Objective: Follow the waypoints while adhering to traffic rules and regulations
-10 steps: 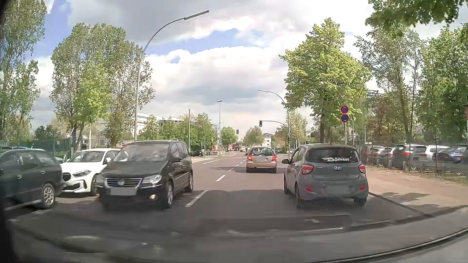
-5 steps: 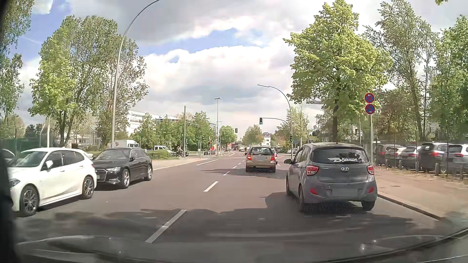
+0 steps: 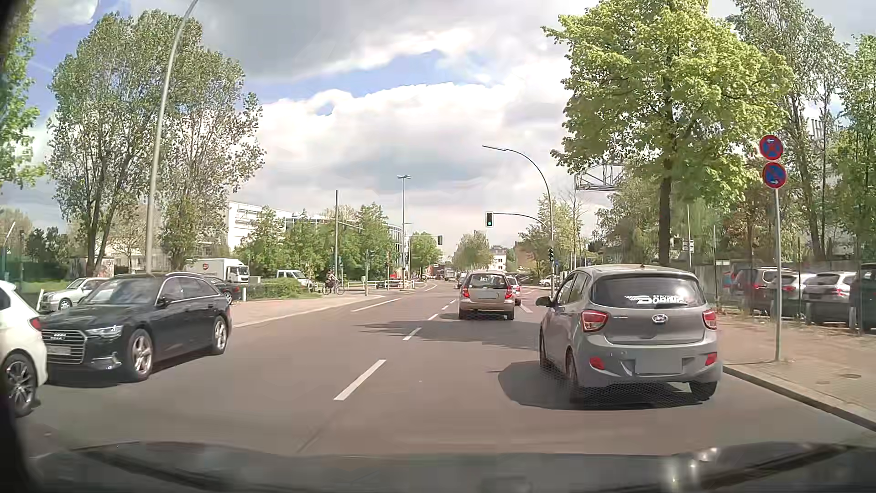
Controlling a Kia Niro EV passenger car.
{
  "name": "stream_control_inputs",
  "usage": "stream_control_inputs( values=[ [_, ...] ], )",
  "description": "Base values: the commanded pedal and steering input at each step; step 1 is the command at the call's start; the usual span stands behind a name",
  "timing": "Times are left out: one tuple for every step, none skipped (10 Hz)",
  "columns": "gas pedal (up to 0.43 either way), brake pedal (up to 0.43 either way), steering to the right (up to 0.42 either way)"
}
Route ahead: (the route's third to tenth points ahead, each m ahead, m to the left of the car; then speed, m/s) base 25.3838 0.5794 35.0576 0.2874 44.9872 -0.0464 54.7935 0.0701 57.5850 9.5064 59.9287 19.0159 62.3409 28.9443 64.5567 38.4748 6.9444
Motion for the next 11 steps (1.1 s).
stream_control_inputs(
  values=[
    [0.087, 0.018, 0.003],
    [0.087, 0.018, 0.003],
    [0.098, 0.018, 0.003],
    [0.098, 0.024, 0.003],
    [0.098, 0.024, 0.003],
    [0.177, 0.024, 0.003],
    [0.240, 0.018, 0.003],
    [0.248, 0.018, 0.003],
    [0.248, 0.024, 0.003],
    [0.248, 0.018, 0.003],
    [0.248, 0.018, 0.003]
  ],
)
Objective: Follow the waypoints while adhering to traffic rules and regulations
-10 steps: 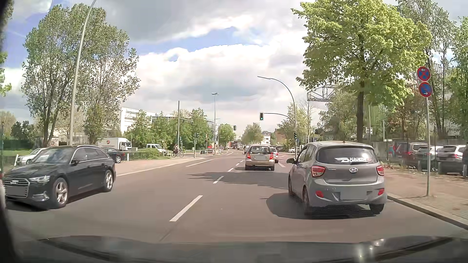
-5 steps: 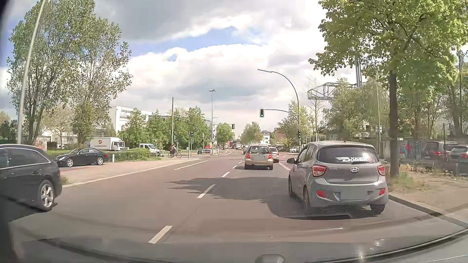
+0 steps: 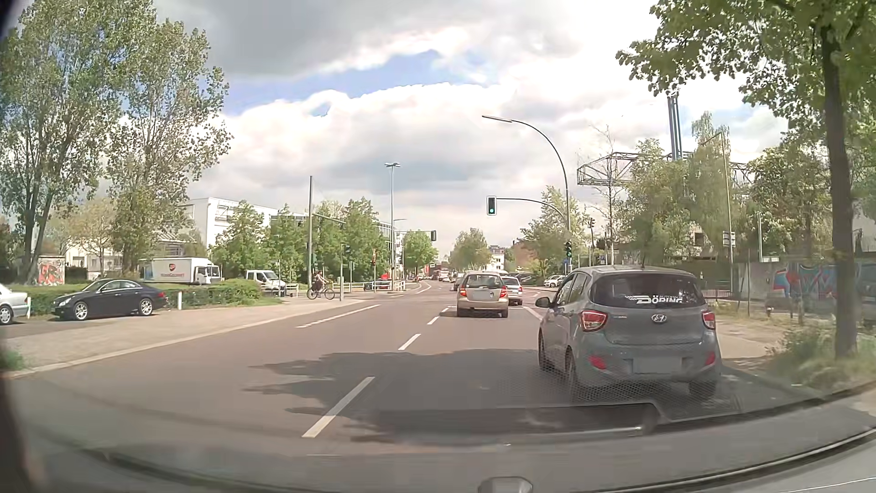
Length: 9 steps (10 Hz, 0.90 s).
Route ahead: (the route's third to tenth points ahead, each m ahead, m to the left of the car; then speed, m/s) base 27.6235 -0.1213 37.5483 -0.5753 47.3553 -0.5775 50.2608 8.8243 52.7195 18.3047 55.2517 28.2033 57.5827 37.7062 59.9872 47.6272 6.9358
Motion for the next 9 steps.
stream_control_inputs(
  values=[
    [0.248, 0.024, 0.003],
    [0.248, 0.024, 0.003],
    [0.248, 0.018, 0.003],
    [0.248, 0.024, 0.003],
    [0.240, 0.024, 0.003],
    [0.240, 0.018, 0.003],
    [0.220, 0.018, 0.003],
    [0.039, 0.018, 0.003],
    [0.000, 0.024, 0.003]
  ],
)
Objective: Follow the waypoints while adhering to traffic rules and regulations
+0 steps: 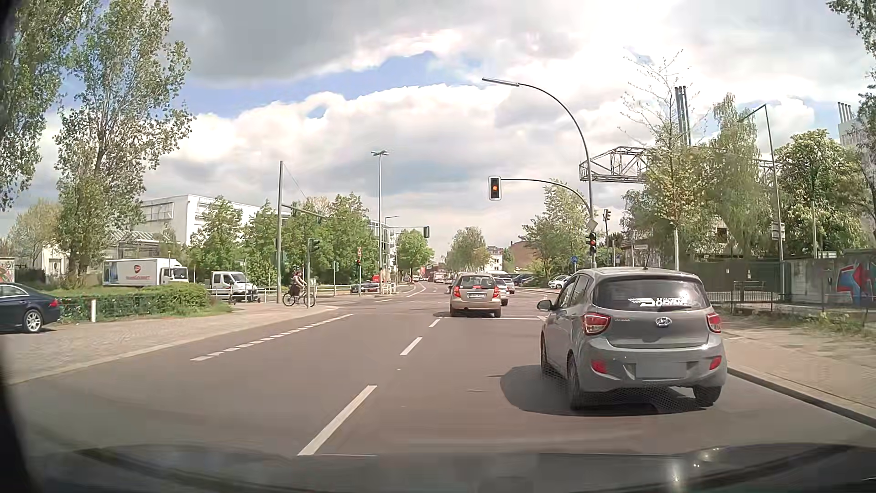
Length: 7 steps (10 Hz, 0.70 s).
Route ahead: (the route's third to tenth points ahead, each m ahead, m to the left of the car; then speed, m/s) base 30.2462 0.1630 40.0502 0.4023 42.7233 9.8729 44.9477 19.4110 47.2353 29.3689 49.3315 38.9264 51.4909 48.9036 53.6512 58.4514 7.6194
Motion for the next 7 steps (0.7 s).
stream_control_inputs(
  values=[
    [0.000, 0.024, 0.003],
    [0.000, 0.018, 0.003],
    [0.000, 0.146, 0.003],
    [0.000, 0.207, 0.003],
    [0.000, 0.250, 0.003],
    [0.000, 0.293, 0.003],
    [0.000, 0.323, 0.003]
  ],
)
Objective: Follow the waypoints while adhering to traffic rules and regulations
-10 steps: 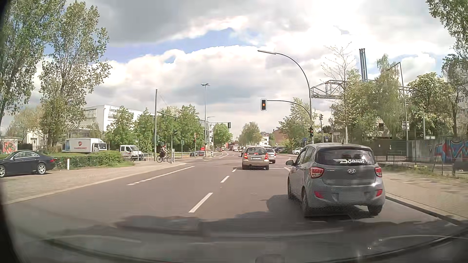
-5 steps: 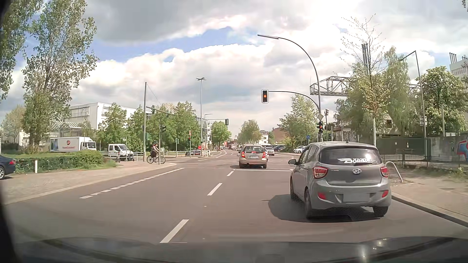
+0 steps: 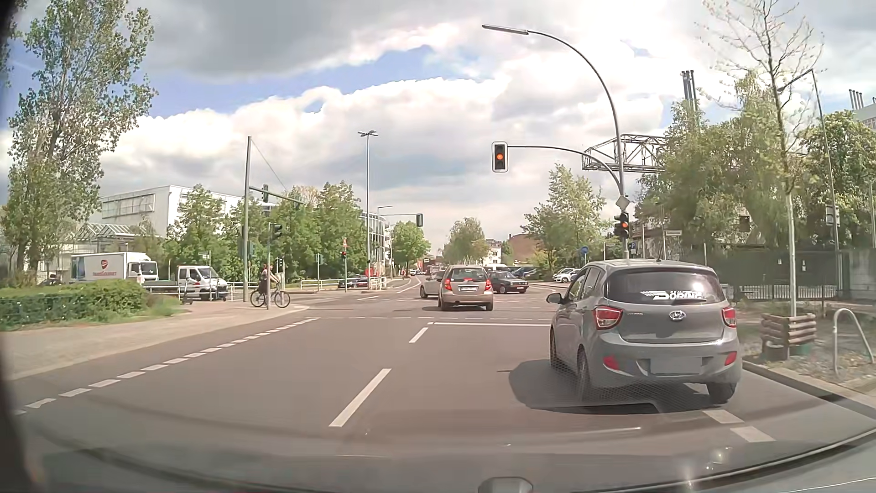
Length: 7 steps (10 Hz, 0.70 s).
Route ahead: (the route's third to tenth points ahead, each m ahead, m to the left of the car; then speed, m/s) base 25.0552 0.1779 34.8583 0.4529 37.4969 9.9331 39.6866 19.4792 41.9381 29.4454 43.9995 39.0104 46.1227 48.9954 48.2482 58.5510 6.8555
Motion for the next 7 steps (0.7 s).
stream_control_inputs(
  values=[
    [0.000, 0.323, 0.003],
    [0.000, 0.317, 0.003],
    [0.000, 0.305, 0.003],
    [0.000, 0.280, 0.003],
    [0.000, 0.244, 0.003],
    [0.000, 0.213, 0.003],
    [0.000, 0.207, 0.003]
  ],
)
